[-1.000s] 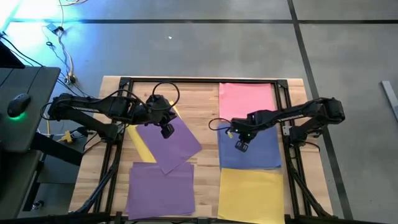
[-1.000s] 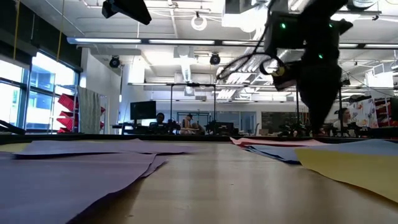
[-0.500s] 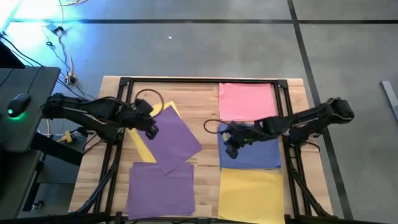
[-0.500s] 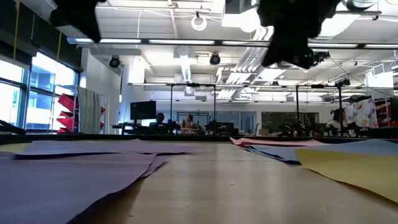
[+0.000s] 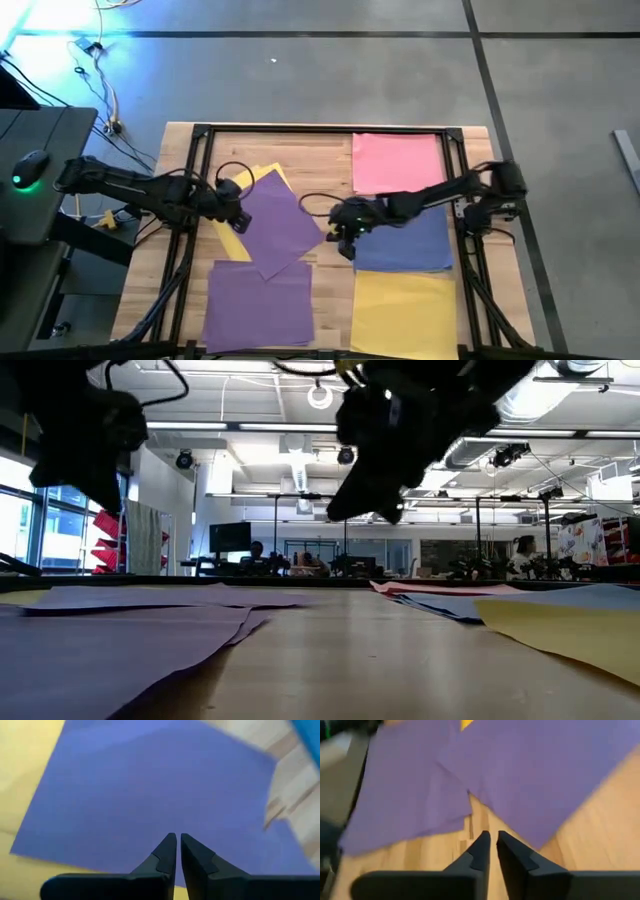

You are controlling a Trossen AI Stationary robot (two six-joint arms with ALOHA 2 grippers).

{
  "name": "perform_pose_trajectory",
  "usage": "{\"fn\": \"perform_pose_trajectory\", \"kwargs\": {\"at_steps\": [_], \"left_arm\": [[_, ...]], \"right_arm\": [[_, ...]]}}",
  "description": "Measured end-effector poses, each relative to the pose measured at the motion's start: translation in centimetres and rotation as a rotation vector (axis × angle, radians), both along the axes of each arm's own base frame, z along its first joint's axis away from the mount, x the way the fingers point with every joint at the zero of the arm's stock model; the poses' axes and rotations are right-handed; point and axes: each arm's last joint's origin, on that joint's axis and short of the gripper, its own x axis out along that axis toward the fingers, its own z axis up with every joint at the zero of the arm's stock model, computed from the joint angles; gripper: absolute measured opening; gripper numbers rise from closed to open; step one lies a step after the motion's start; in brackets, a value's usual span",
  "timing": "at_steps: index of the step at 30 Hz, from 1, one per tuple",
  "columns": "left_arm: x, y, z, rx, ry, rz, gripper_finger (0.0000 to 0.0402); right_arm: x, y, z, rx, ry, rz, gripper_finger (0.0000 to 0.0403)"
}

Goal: Organize paper
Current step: Stack the purple paper on the bottom left of the table

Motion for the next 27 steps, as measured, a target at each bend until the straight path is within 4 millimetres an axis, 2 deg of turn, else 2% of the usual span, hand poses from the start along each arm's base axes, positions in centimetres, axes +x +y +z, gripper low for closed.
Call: {"fn": "perform_pose_trajectory", "kwargs": {"at_steps": [6,10,13,17,19,21,23,27], "left_arm": [[-0.2,-0.1,-1.2,-0.047,0.045,-0.033,0.0005],[-0.3,-0.2,-1.3,-0.067,0.045,-0.059,0.0005],[-0.2,-0.3,-1.2,-0.079,0.04,-0.083,0.0005],[-0.1,-0.3,-1.1,-0.085,0.021,-0.093,0.0005],[-0.1,-0.4,-1.1,-0.087,0.015,-0.091,0.0005],[0.0,-0.3,-1.1,-0.087,0.012,-0.085,0.0005],[0.0,-0.3,-1.1,-0.087,0.01,-0.084,0.0005],[0.0,-0.3,-0.5,-0.071,-0.004,-0.085,0.0003]], "right_arm": [[3.5,0.3,-2.0,-0.273,0.032,0.272,0.0133],[5.1,0.4,-3.4,-0.452,0.06,0.333,0.0177],[5.8,0.0,-3.8,-0.481,0.039,0.353,0.0204],[5.4,-1.1,-5.4,-0.462,0.099,0.343,0.0226],[5.0,-1.4,-6.1,-0.436,0.132,0.323,0.0221],[4.8,-1.5,-6.6,-0.404,0.158,0.298,0.0198],[4.6,-1.2,-7.0,-0.393,0.179,0.287,0.0158],[4.2,-0.5,-7.4,-0.364,0.229,0.251,0.0048]]}}
